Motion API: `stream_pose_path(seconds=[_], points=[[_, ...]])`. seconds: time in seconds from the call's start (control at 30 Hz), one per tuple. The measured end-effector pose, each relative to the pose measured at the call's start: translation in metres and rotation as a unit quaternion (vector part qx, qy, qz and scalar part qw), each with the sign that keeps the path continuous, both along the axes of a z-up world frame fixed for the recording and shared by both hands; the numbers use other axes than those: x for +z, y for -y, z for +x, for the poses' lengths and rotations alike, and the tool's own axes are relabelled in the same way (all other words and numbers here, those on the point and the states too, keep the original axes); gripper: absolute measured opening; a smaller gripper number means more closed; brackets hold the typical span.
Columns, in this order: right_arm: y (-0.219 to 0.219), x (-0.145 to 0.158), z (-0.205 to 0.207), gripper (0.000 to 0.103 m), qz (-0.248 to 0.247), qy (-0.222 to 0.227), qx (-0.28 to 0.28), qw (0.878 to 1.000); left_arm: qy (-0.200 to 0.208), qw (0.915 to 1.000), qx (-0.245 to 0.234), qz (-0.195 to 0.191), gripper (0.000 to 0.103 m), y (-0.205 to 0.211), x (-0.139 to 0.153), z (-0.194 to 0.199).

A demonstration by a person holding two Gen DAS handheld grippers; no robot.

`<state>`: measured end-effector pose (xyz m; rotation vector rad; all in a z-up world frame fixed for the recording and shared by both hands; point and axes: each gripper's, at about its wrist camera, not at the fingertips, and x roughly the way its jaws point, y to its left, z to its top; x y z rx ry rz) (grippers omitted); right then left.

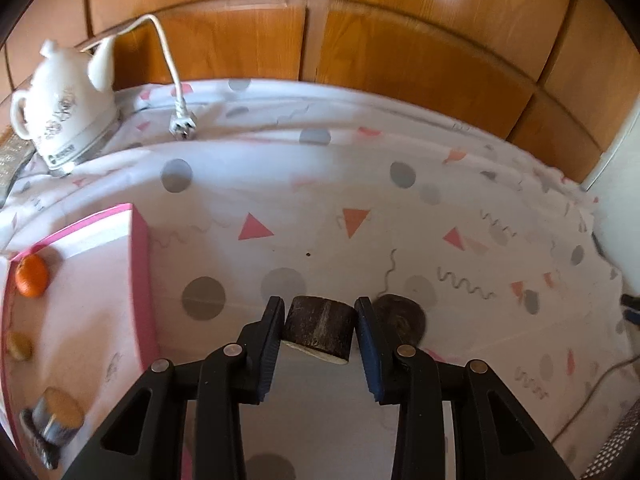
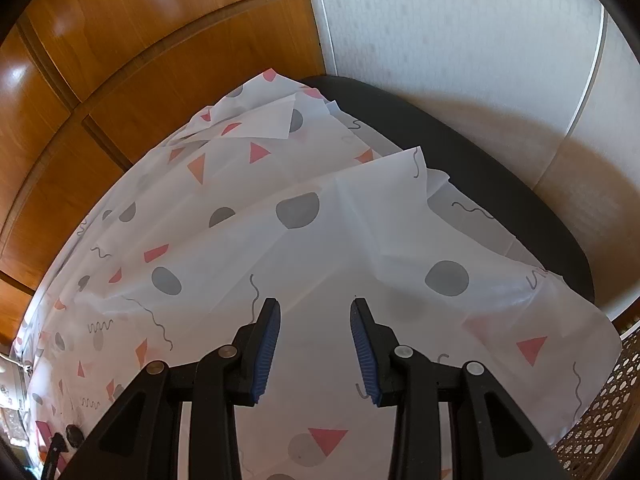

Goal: Organize fruits
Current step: 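Close the left tool on the dark cylindrical slice, then carry the dark slice over the pink tray with the left tool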

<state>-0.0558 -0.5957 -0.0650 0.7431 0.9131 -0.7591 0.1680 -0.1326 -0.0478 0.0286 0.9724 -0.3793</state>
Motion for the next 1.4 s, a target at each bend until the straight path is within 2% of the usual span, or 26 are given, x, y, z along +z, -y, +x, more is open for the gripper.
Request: stream_pose_path(seconds=[0.13, 0.33, 0.6, 1.07, 1.4], points=[[0.002, 0.0, -0.002, 0.037, 0.0, 0.0, -0.005, 1.0, 0.022, 0.9996, 0.014, -0.012, 0.036, -0.014, 0.018, -0.017], [0.003, 0.0, -0.003, 0.037, 0.002, -0.002, -0.003, 1.0, 0.06, 0.9973, 0.041, -0.009, 0.036, -0.041, 0.041, -0.042], [0.0, 0.001, -0.002, 0.037, -0.003, -0.004, 0.004, 1.0, 0.082, 0.9939, 0.073, -0.009, 0.037, -0.081, 0.055, -0.067], [-0.009, 0.002, 0.001, 0.037, -0.017, -0.016, 0.021, 1.0, 0.08, 0.9897, 0.118, -0.016, 0.037, -0.138, 0.051, -0.094], [-0.009, 0.001, 0.002, 0.037, -0.016, -0.019, 0.023, 0.999, 0.047, 0.9838, 0.172, -0.023, 0.037, -0.198, 0.03, -0.113]])
